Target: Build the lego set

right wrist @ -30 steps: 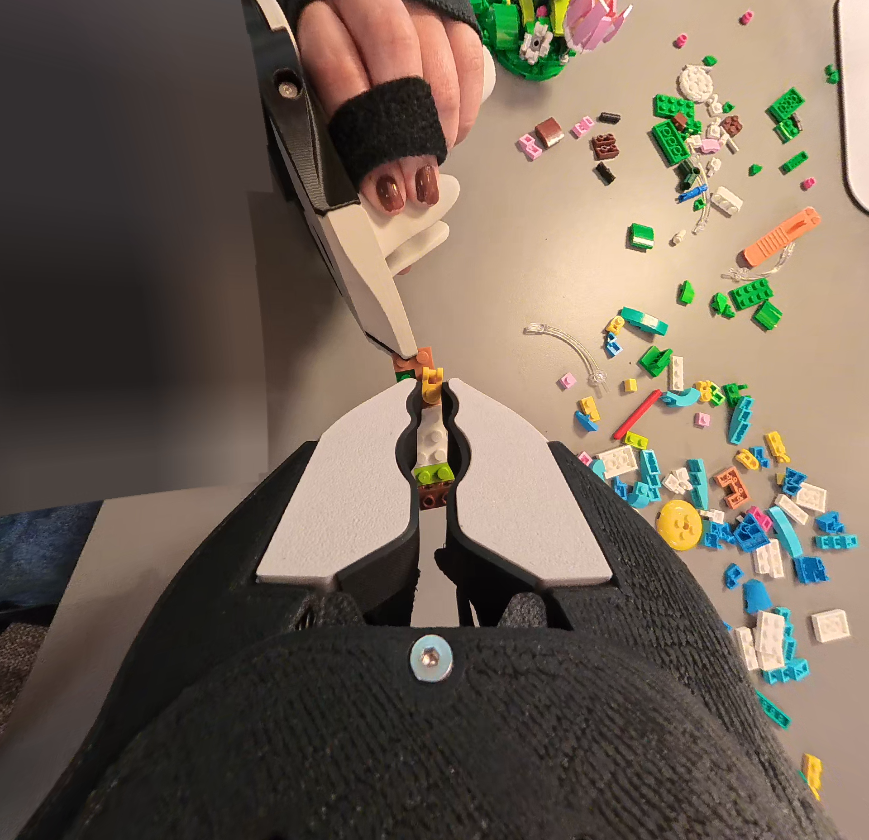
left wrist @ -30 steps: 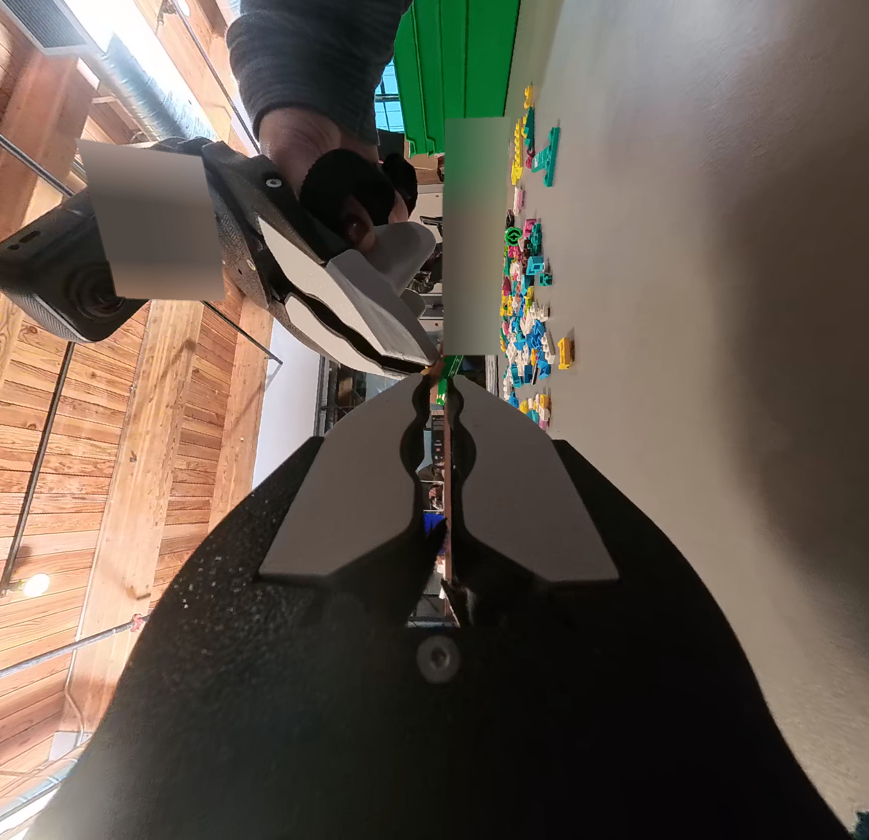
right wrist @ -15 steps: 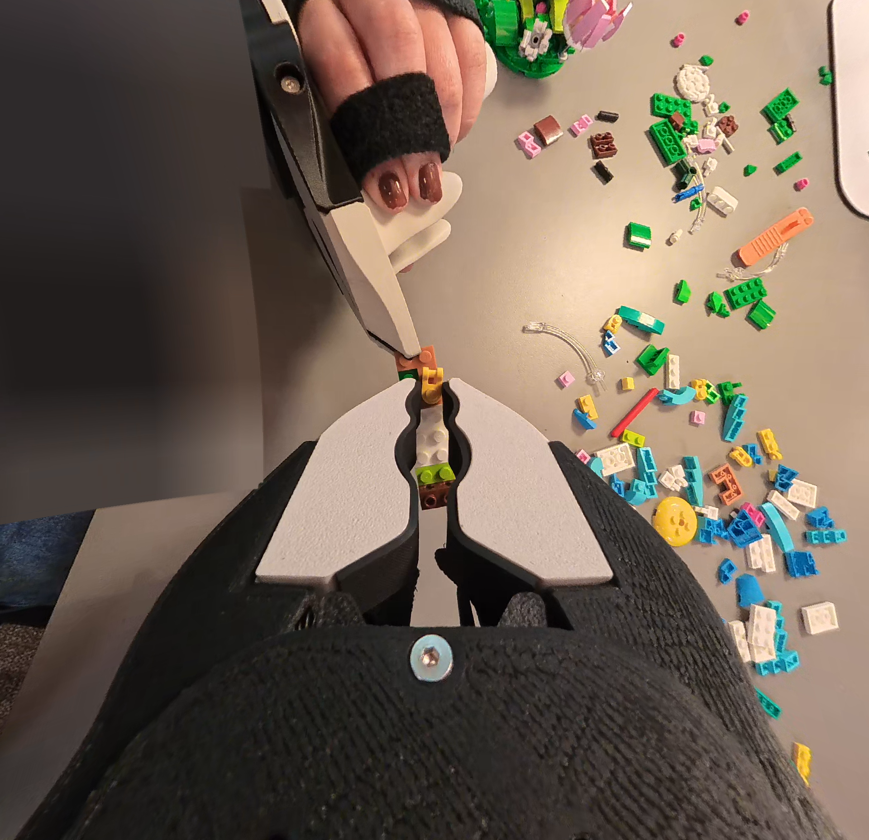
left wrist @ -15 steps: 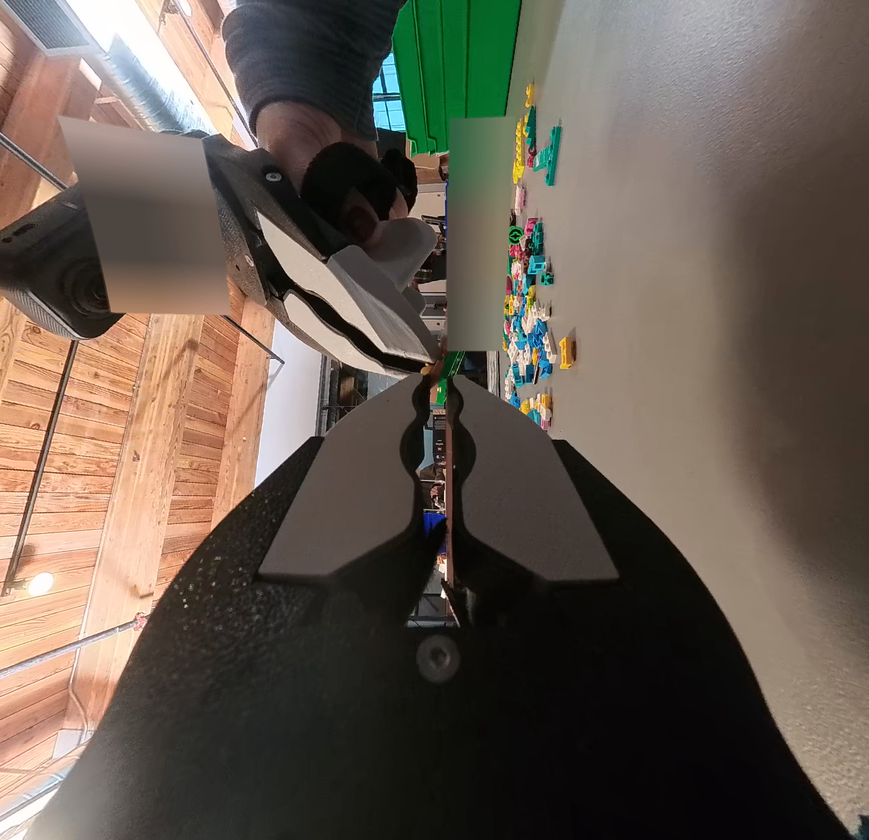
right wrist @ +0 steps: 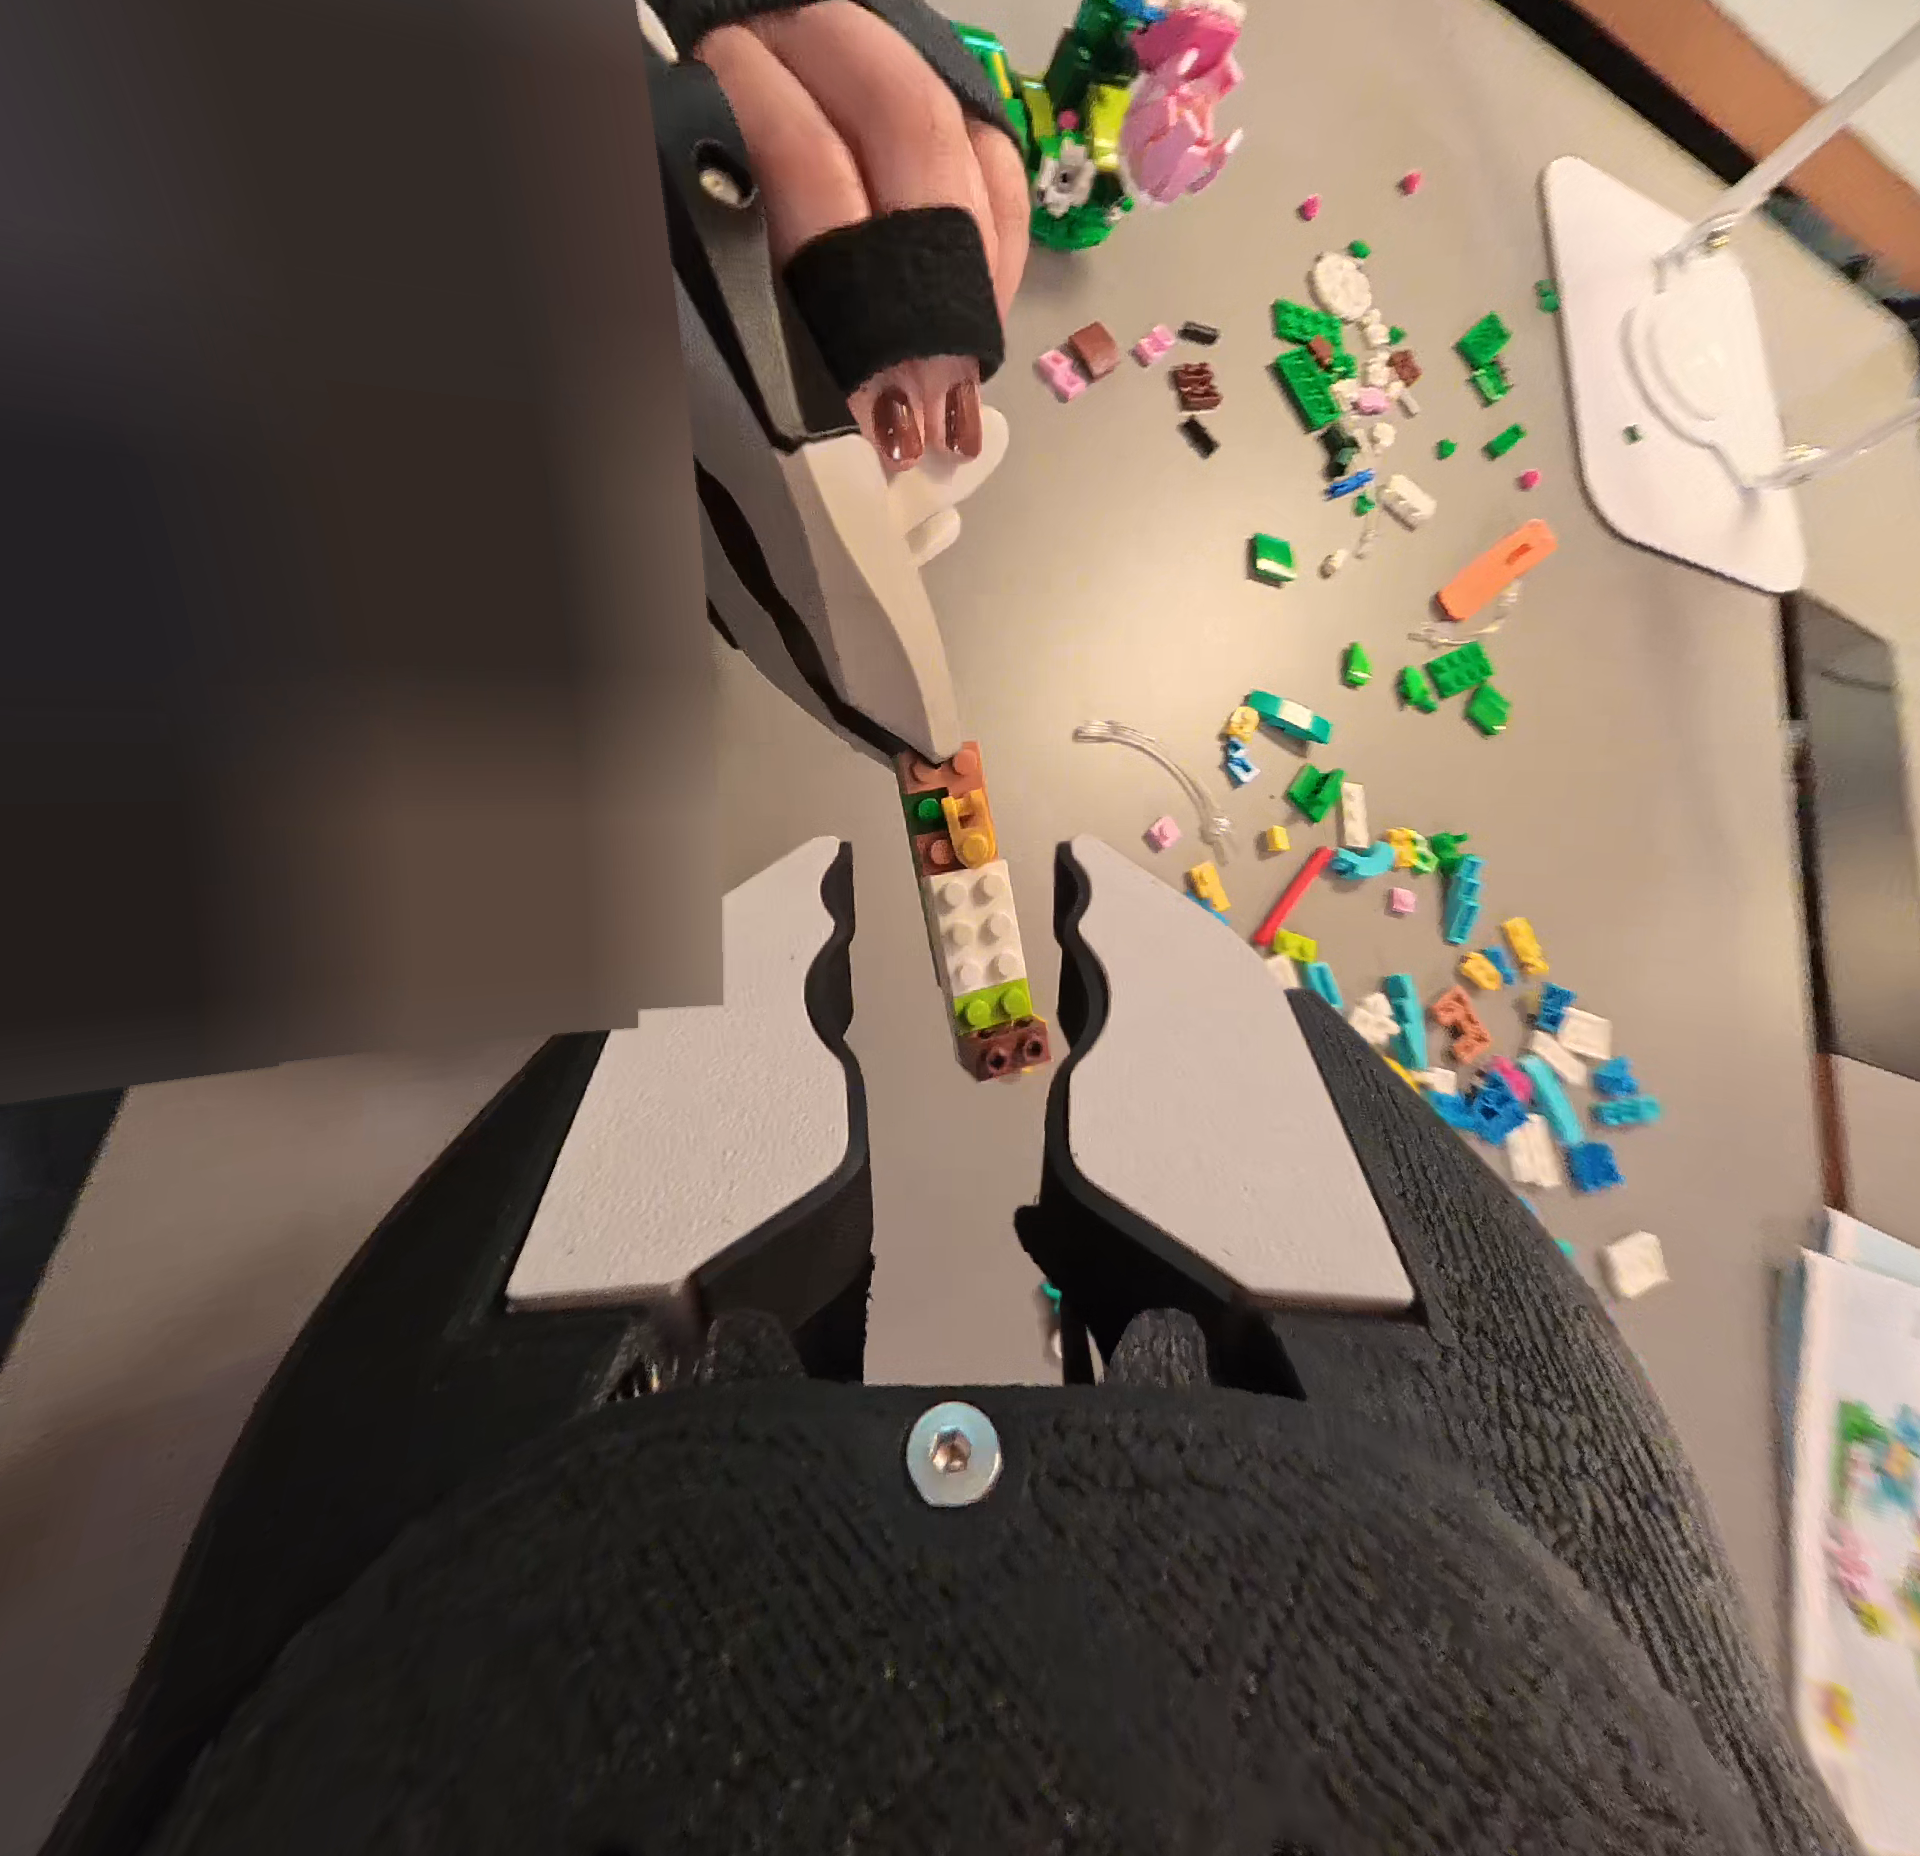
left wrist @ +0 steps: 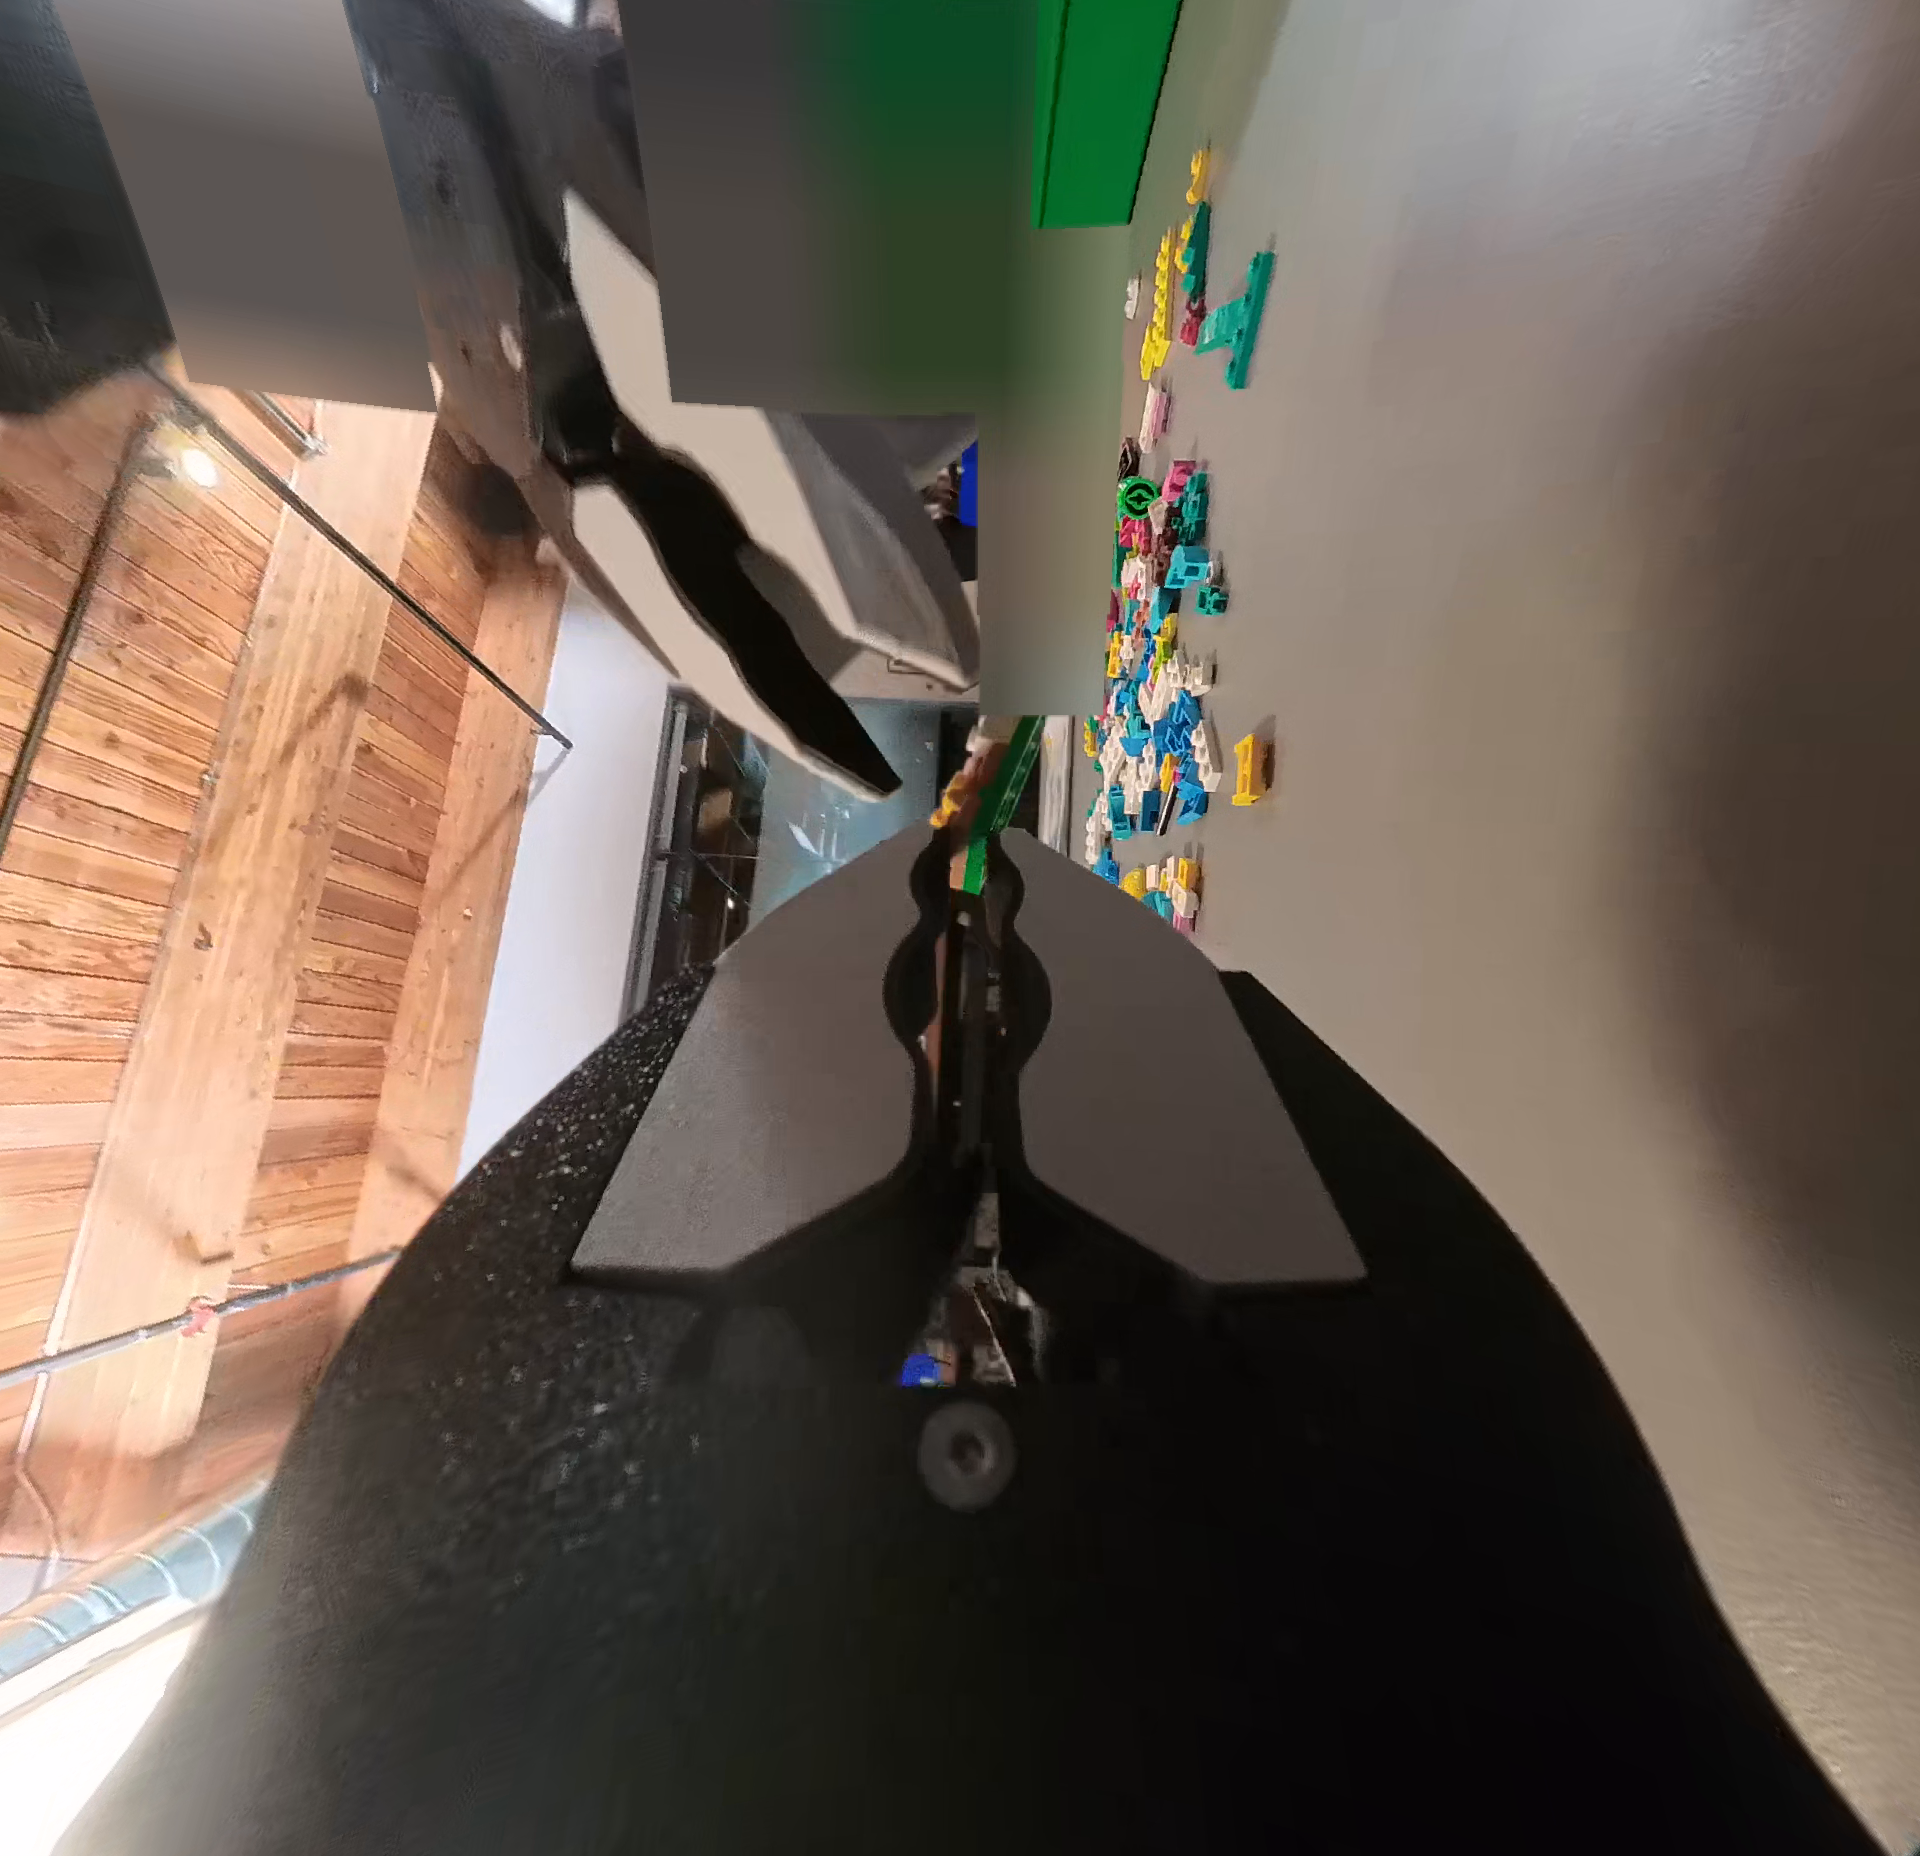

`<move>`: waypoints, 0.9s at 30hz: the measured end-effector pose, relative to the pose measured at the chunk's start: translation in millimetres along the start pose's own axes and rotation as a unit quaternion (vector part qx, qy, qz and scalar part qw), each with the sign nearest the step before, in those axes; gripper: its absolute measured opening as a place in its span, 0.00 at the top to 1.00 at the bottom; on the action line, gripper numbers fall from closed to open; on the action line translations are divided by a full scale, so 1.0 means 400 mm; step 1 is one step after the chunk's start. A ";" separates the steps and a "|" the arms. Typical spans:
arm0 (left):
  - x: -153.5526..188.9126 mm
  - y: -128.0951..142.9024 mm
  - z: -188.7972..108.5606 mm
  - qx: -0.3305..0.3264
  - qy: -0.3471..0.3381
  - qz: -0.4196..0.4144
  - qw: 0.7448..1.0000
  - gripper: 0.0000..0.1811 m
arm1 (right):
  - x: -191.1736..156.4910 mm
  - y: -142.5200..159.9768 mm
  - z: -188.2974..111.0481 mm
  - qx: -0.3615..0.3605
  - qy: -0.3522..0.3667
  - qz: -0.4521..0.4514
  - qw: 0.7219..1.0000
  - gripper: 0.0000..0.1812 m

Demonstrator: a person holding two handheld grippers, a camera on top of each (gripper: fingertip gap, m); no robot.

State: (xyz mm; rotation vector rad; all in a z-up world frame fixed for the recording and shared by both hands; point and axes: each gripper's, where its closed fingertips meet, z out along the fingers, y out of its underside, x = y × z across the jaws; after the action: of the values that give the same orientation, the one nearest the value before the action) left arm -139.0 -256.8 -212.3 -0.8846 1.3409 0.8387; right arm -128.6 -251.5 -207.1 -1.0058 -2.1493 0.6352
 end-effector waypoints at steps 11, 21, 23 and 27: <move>-0.010 0.026 0.002 -0.007 0.017 -0.090 0.996 0.97 | 0.022 -0.001 0.030 -0.046 0.246 -0.222 0.942 0.78; -0.009 0.031 0.001 -0.008 0.024 -0.108 0.994 0.97 | 0.032 0.007 0.060 -0.063 0.271 -0.226 0.933 0.86; -0.009 0.029 0.001 -0.008 0.023 -0.104 0.994 0.97 | 0.035 0.008 0.061 -0.065 0.273 -0.219 0.934 0.86; -0.011 0.027 0.000 -0.007 0.022 -0.105 0.994 0.97 | 0.037 0.006 0.062 -0.061 0.275 -0.205 0.937 0.87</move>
State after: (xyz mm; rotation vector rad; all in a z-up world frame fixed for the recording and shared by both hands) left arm -148.9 -252.2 -208.6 -1.0405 1.2551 0.6686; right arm -153.0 -241.6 -219.7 -0.6566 -1.8187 0.0076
